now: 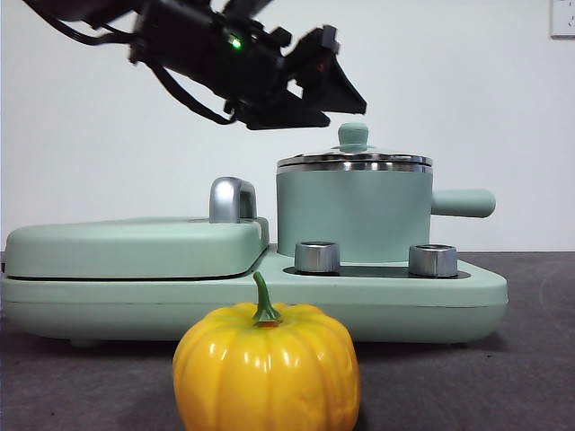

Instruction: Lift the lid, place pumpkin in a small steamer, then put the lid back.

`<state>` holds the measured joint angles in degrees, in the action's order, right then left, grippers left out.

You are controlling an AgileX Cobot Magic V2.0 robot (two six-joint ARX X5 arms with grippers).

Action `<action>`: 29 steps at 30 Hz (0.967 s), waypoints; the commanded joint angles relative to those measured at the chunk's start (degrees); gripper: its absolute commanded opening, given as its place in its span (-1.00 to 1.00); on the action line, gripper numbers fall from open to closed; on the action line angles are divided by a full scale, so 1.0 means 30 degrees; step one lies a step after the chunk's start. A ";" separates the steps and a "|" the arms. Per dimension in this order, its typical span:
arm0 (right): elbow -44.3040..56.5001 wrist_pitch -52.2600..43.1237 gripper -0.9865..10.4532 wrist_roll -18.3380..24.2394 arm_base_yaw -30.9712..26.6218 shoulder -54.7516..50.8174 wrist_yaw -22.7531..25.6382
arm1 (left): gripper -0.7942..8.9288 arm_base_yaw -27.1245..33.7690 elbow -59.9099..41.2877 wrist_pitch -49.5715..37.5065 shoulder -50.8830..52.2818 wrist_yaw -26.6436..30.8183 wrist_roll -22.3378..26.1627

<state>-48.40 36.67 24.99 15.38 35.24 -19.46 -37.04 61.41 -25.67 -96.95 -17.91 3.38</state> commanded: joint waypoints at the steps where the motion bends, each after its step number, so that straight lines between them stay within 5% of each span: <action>1: -0.0379 -0.0189 -0.34 -0.0342 0.0095 0.0095 0.0007 | -0.20 -0.0255 0.1093 -0.0284 -0.0860 0.0051 -0.0073; 24: -0.0379 -0.0197 -0.34 -0.0342 0.0095 0.0095 0.0138 | -0.21 -0.0393 0.3526 0.3067 -0.2805 0.0051 0.0146; 29: -0.0379 -0.0197 -0.34 -0.0342 0.0095 0.0095 0.0146 | -0.66 -0.0393 0.3526 0.3067 -0.2805 0.0051 0.0153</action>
<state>-48.40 36.64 24.99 15.38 35.24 -19.25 -37.71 70.85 -17.06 -104.14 -17.93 4.25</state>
